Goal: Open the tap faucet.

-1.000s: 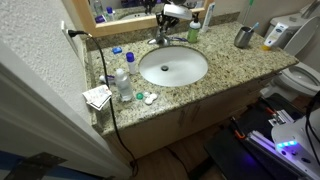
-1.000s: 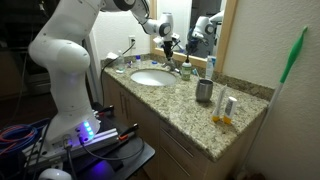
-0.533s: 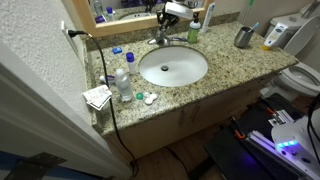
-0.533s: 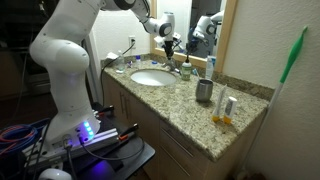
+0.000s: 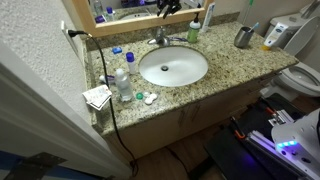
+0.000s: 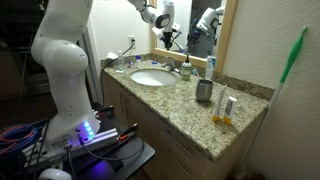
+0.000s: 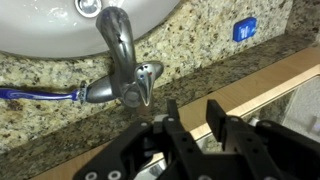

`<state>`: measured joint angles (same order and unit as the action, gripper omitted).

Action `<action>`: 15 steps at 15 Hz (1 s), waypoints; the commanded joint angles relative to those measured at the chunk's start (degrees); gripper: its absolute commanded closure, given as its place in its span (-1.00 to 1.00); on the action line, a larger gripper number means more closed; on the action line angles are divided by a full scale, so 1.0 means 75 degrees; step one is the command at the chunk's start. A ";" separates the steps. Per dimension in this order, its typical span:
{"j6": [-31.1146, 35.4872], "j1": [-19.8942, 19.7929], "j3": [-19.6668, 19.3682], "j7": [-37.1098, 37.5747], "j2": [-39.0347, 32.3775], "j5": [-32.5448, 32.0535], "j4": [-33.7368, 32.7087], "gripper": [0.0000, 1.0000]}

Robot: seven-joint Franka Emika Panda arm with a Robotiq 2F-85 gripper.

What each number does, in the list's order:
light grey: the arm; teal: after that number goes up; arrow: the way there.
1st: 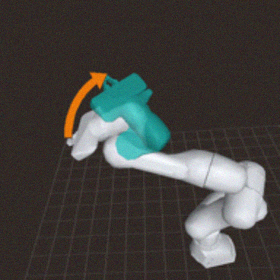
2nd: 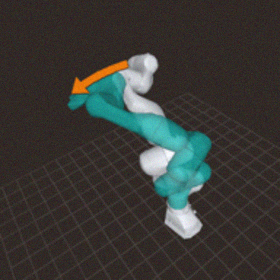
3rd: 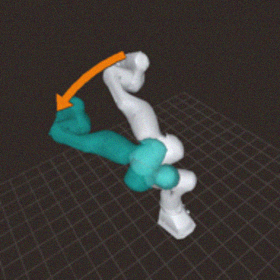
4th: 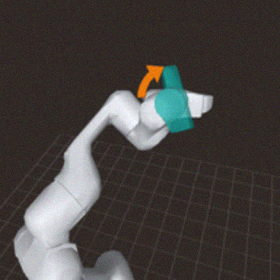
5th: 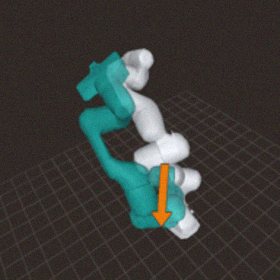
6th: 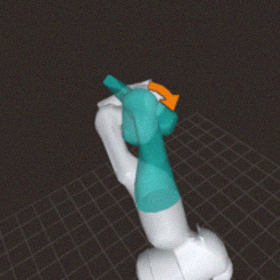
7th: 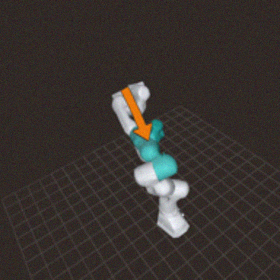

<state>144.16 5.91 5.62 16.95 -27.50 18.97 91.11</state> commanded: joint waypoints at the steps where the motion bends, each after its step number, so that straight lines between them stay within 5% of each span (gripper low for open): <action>1: -0.0466 -0.0076 0.0109 -0.0254 0.0498 0.0014 0.0576 -0.34; 5: -0.0758 0.0280 -0.0254 0.0401 0.0215 -0.0809 0.0442 -0.90; 7: -0.0780 0.0457 -0.0481 0.0879 -0.0045 -0.1308 0.0240 -1.00; 13: -0.0858 0.0605 -0.0663 0.1277 -0.0892 -0.1696 -0.0507 -1.00; 14: -0.0850 0.0622 -0.0694 0.1316 -0.1028 -0.1725 -0.0651 -0.89; 15: -0.0850 0.0635 -0.0720 0.1365 -0.1157 -0.1738 -0.0800 -0.46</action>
<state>139.34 9.65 1.63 25.58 -32.69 7.15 89.94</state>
